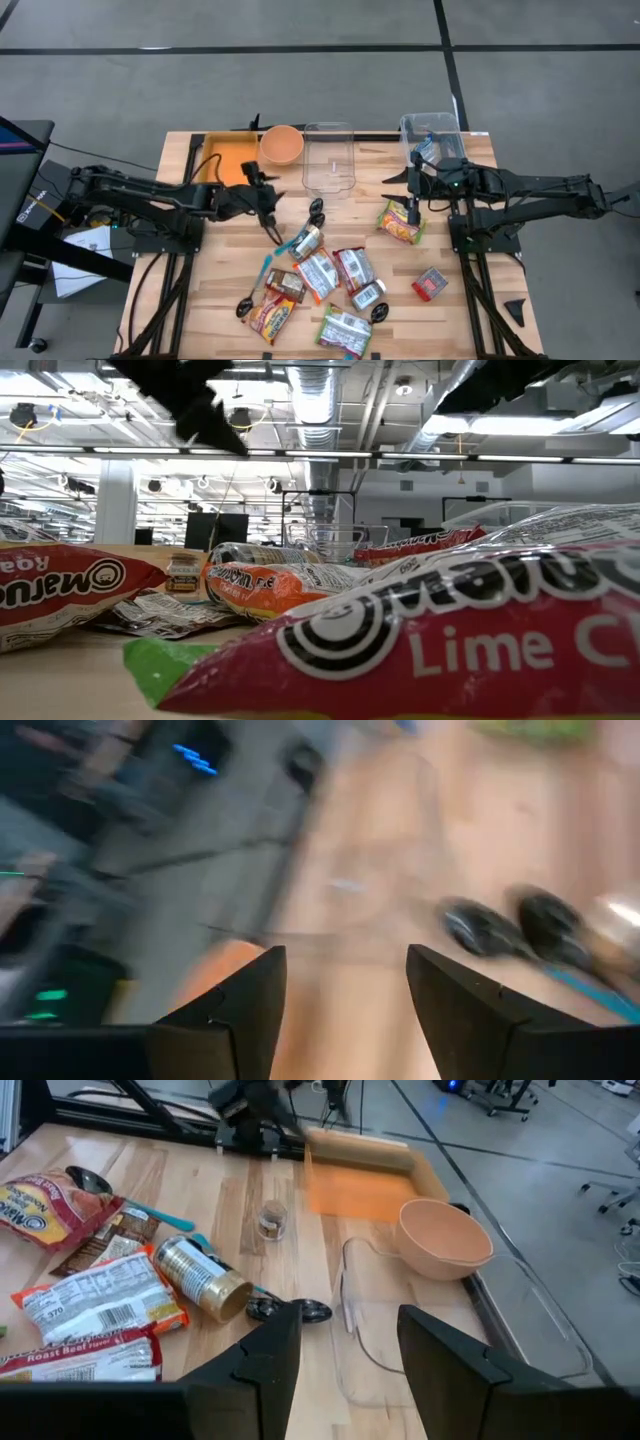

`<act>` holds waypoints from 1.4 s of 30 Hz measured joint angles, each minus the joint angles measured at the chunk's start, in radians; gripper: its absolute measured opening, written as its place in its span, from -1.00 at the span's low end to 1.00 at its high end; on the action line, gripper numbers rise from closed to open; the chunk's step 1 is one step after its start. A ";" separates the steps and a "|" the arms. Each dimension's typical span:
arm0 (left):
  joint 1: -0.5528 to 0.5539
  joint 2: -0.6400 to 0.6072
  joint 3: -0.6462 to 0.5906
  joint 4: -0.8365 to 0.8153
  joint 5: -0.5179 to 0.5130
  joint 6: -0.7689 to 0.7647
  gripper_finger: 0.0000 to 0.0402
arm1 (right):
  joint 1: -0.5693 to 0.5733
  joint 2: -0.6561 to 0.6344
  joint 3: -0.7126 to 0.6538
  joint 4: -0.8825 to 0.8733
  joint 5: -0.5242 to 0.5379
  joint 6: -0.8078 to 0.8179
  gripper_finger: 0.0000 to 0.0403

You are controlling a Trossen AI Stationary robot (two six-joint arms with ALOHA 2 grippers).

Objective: Pick & Place Food Item
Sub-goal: Put the brown seasoning bottle into the orange bin

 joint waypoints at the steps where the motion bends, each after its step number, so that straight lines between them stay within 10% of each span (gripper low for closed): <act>1: -0.011 -0.015 0.003 0.032 -0.031 0.014 0.02 | 0.000 -0.002 0.000 0.000 0.000 0.000 -0.19; 14: -0.079 -0.029 0.003 -0.296 0.248 -0.406 0.18 | 0.000 -0.009 0.000 -0.014 0.002 0.001 -0.19; 42: 0.162 0.266 -0.058 -0.343 0.533 -0.394 0.71 | 0.000 -0.009 0.000 -0.014 0.001 0.003 -0.19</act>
